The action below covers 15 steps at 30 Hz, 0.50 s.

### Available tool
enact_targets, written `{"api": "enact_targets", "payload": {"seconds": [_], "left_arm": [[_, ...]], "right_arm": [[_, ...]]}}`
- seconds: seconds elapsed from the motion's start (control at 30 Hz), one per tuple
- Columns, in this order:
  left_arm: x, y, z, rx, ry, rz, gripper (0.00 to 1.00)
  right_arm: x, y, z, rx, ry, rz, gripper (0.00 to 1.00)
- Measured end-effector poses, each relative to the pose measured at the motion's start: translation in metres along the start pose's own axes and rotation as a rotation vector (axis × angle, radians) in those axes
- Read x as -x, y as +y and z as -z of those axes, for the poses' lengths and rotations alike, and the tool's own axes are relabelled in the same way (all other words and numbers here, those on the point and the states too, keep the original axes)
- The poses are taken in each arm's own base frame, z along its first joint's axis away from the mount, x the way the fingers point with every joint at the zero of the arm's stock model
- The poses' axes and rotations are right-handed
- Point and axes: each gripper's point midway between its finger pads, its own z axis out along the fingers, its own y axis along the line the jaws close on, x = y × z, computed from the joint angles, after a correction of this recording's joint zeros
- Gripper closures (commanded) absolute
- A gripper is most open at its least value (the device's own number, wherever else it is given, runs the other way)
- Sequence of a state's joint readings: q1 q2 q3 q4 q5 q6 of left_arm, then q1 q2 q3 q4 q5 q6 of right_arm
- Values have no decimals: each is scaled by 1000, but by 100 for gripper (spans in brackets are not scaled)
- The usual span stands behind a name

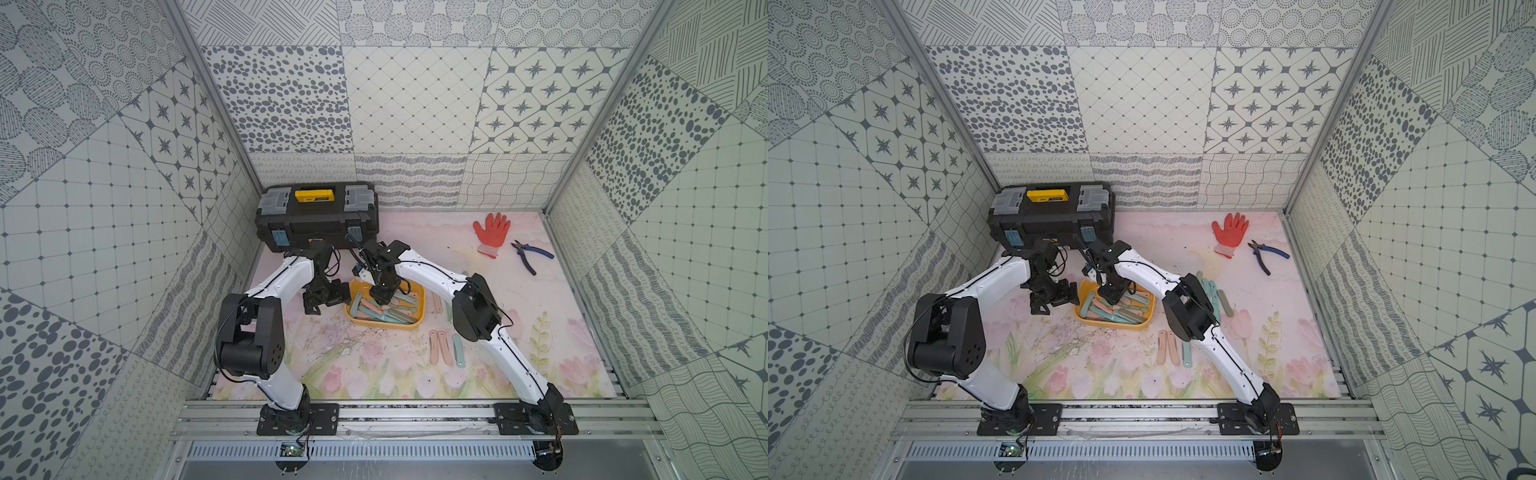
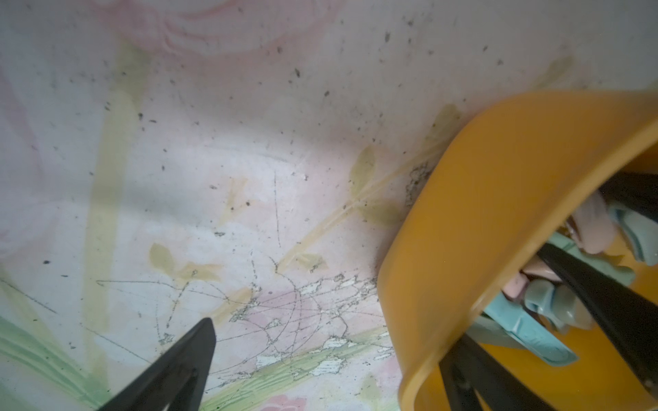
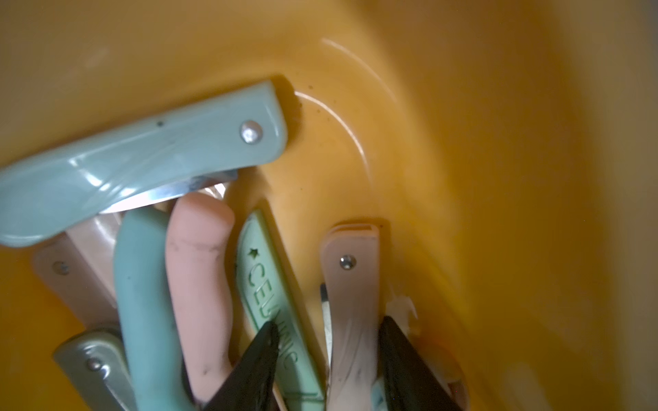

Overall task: Take the fruit knife out of the storage box
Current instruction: Pick up the fruit knife from the storage box.

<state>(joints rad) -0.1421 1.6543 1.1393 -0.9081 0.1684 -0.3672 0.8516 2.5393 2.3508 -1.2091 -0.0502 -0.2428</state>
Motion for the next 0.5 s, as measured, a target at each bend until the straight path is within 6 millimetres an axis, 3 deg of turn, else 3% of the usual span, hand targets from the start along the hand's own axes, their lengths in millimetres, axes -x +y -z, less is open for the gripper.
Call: {"api": "enact_targets", "payload": {"seconds": [0.2,0.5], "left_arm": [[0,0,0,0,0,0,5],[0,0,0,0,0,0,5]], "right_arm": [[0,-1,-1,-12,11,2,52],[4,-7,-1,-64,25,10,62]]}}
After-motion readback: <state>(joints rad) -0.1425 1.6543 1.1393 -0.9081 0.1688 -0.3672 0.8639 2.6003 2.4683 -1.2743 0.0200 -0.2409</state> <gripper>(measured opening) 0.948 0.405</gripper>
